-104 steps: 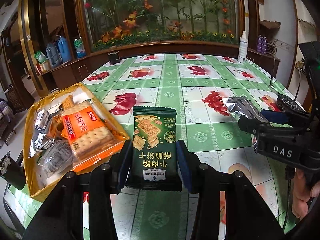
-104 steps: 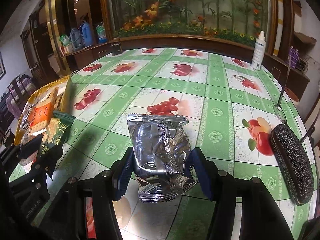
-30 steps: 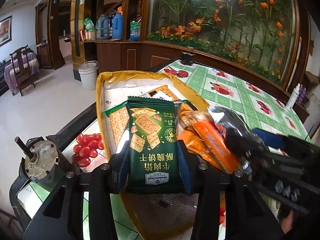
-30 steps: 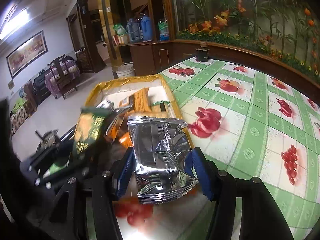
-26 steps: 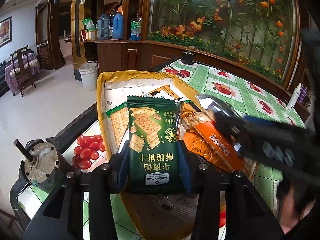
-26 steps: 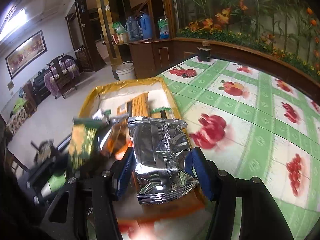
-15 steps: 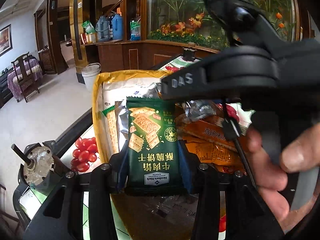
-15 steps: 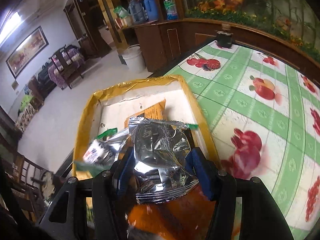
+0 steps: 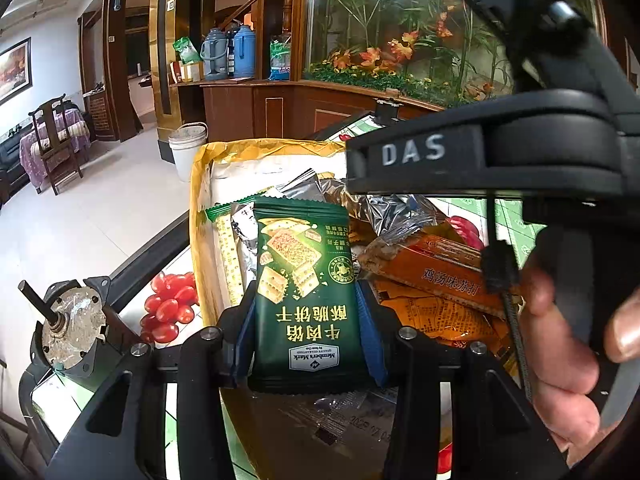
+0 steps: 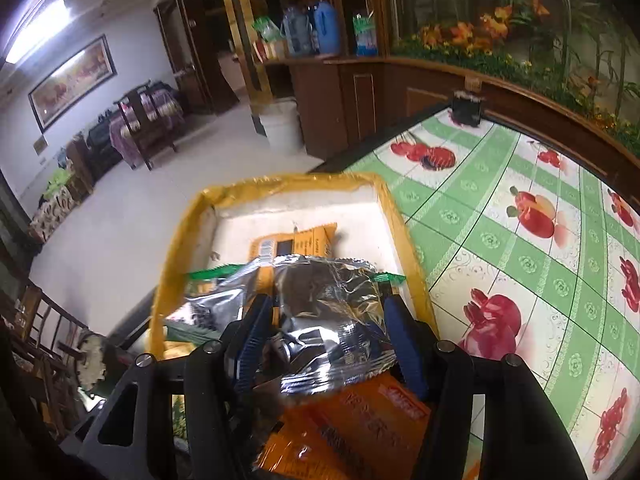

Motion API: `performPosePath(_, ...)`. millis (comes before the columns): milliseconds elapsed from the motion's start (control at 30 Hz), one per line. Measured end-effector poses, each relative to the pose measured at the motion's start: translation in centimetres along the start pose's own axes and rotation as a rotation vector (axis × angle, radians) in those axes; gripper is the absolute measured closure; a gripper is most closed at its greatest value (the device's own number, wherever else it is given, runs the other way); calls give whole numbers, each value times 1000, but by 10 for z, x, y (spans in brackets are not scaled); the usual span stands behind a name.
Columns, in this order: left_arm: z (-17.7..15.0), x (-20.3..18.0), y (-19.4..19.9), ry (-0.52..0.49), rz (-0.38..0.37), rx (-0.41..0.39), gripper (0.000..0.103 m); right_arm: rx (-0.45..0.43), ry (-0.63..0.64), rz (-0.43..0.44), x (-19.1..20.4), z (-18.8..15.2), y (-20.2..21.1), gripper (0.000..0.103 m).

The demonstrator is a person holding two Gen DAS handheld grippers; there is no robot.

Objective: Organize snacks
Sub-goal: 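Lower the green packet and foil bag into the box and open both grippers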

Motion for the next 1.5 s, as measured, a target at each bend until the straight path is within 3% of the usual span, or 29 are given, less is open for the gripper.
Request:
performPosePath(567, 1, 7, 0, 10, 11, -6, 60, -12, 7, 8, 2, -14, 19, 43)
performPosePath(1100, 2, -2, 10, -20, 41, -50, 59, -83, -63, 9, -26, -34, 64, 43)
performPosePath(1267, 2, -8, 17, -38, 44, -70, 55, -99, -75, 17, -34, -48, 81, 42)
performPosePath(1400, 0, -13, 24, -46, 47, -83, 42, -110, -85, 31, -41, -63, 94, 40)
performPosePath(1500, -1, -13, 31, -52, 52, -93, 41, -120, -86, 37, -49, -77, 105, 39)
Point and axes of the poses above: each gripper's, at about its wrist camera, not at the fingertips, and y roughly against the way its jaws point, x to its left, z to its top, the point moved 3 cm from there along -y, roughly the way its jaws point, and after that the axes turned 6 degrees about -y, right-handed, at the moved point
